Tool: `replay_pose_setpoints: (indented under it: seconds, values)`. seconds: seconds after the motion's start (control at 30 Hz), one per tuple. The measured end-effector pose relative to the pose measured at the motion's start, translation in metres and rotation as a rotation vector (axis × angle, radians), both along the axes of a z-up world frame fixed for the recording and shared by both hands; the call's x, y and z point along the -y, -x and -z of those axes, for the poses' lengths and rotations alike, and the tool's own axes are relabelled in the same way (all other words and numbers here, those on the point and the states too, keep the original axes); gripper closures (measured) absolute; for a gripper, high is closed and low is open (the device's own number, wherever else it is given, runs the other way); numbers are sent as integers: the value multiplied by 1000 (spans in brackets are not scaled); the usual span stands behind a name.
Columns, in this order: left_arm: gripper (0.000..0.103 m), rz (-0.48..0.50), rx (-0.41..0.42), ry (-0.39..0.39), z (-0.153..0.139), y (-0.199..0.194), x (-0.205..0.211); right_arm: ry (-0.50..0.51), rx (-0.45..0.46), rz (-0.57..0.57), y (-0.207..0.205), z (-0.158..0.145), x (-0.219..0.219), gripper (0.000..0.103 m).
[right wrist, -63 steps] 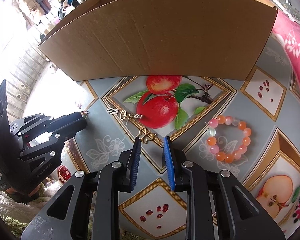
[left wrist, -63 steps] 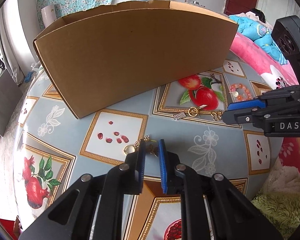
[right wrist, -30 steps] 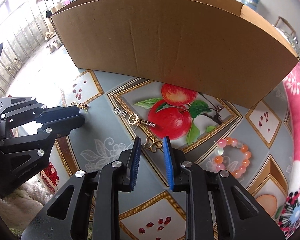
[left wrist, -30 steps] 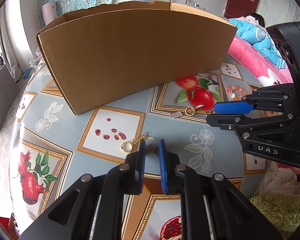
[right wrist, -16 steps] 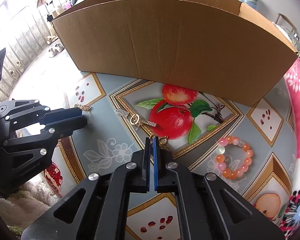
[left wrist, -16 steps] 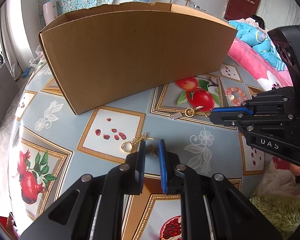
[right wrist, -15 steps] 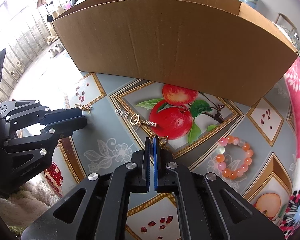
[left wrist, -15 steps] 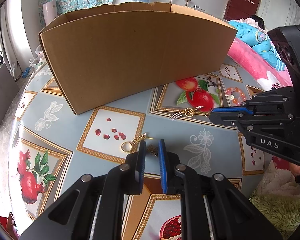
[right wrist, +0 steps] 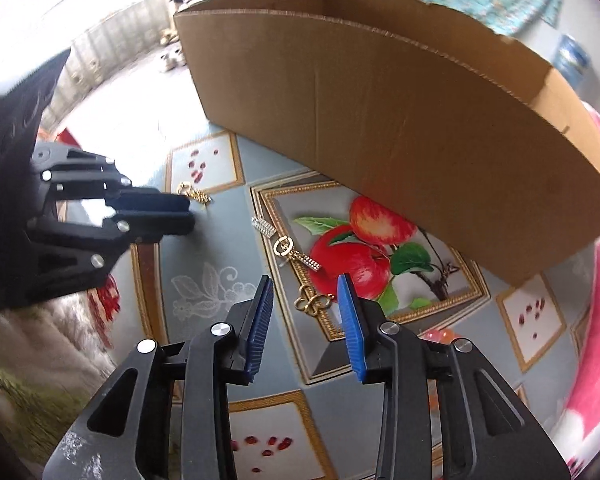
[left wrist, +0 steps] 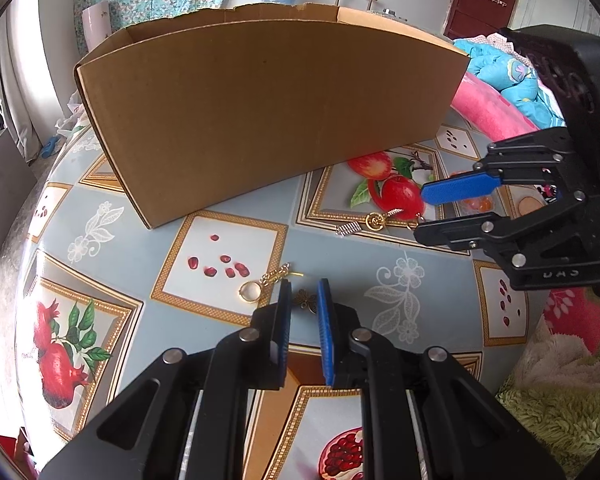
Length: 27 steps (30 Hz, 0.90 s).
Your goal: Organize jewelry
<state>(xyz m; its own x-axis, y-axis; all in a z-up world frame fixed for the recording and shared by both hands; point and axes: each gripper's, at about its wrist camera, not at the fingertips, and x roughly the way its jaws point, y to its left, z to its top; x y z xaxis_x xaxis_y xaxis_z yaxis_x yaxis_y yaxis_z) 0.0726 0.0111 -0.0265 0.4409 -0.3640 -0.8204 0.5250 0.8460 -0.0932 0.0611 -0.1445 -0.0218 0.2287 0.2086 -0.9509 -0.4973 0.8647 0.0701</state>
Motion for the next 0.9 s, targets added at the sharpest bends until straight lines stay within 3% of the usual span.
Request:
replay_pose_setpoints:
  seconds: [0.3, 0.4, 0.9]
  values:
    - [91, 0, -1, -4, 0, -1, -1, -12, -27, -107, -7, 7, 13, 73]
    - [91, 0, 0, -5, 0, -1, -1, -19, -29, -93, -1, 5, 12, 85]
    - [91, 11, 20, -1, -5, 4, 0, -50, -9, -34, -2, -3, 24, 86]
